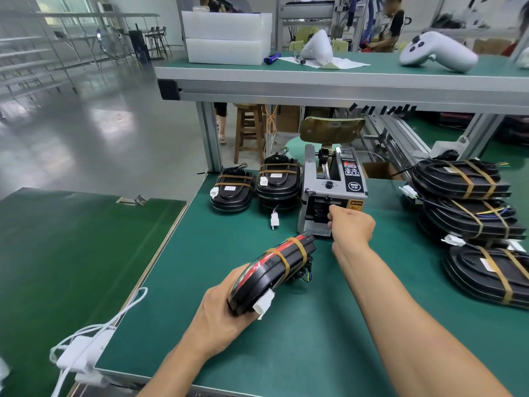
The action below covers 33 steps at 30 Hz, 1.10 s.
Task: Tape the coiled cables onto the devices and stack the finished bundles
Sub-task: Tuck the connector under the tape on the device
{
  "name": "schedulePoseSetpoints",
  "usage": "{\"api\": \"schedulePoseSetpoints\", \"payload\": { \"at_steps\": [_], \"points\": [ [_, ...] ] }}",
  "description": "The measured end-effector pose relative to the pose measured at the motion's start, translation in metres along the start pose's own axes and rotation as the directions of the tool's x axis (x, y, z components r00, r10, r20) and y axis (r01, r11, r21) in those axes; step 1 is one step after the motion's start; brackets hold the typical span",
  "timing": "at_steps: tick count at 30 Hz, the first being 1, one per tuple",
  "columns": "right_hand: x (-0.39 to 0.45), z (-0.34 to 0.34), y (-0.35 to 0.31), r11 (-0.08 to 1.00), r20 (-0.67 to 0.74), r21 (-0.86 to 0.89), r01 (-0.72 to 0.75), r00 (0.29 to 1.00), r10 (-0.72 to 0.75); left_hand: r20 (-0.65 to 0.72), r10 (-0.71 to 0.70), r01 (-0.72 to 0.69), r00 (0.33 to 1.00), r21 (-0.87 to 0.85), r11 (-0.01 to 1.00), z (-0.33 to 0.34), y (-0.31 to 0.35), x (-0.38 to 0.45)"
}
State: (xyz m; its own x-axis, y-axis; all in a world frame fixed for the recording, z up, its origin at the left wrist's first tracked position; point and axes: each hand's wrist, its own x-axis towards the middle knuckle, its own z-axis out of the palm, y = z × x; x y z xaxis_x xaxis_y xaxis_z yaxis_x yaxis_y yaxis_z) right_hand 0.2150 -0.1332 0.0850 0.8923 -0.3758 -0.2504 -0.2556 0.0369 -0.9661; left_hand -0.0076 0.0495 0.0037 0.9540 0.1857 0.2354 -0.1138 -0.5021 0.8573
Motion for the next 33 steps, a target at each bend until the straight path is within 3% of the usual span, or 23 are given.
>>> {"api": "schedulePoseSetpoints", "payload": {
  "at_steps": [8,15,18,21,24,28,33],
  "points": [
    [0.005,0.012,-0.004,0.982,-0.057,0.136,-0.131,0.988,0.14,-0.006,-0.011,0.011,1.0,0.01,1.0,0.0,0.001,0.0],
    [0.005,0.011,-0.002,0.993,-0.062,0.022,-0.119,0.991,0.12,-0.018,-0.004,0.004,1.0,-0.014,1.0,0.0,0.005,0.0],
    [-0.004,-0.007,0.017,0.976,0.068,-0.166,-0.14,0.986,0.153,-0.013,-0.005,0.005,1.0,-0.027,1.0,0.0,0.004,0.0],
    [-0.015,-0.036,0.037,0.968,0.225,-0.213,-0.131,0.958,0.18,-0.007,-0.013,0.013,1.0,-0.027,1.0,0.0,0.003,0.0],
    [-0.026,-0.059,0.038,0.99,0.37,-0.123,-0.073,0.922,0.114,0.001,-0.012,0.012,1.0,-0.015,1.0,0.0,0.001,0.0],
    [-0.042,-0.064,0.021,0.983,0.566,0.097,-0.153,0.822,0.072,0.008,0.006,-0.006,1.0,-0.009,1.0,0.0,-0.001,0.0],
    [-0.054,-0.06,0.008,0.995,0.632,0.059,-0.078,0.775,0.023,0.0,0.002,-0.002,1.0,0.012,1.0,0.0,0.002,0.0]
  ]
}}
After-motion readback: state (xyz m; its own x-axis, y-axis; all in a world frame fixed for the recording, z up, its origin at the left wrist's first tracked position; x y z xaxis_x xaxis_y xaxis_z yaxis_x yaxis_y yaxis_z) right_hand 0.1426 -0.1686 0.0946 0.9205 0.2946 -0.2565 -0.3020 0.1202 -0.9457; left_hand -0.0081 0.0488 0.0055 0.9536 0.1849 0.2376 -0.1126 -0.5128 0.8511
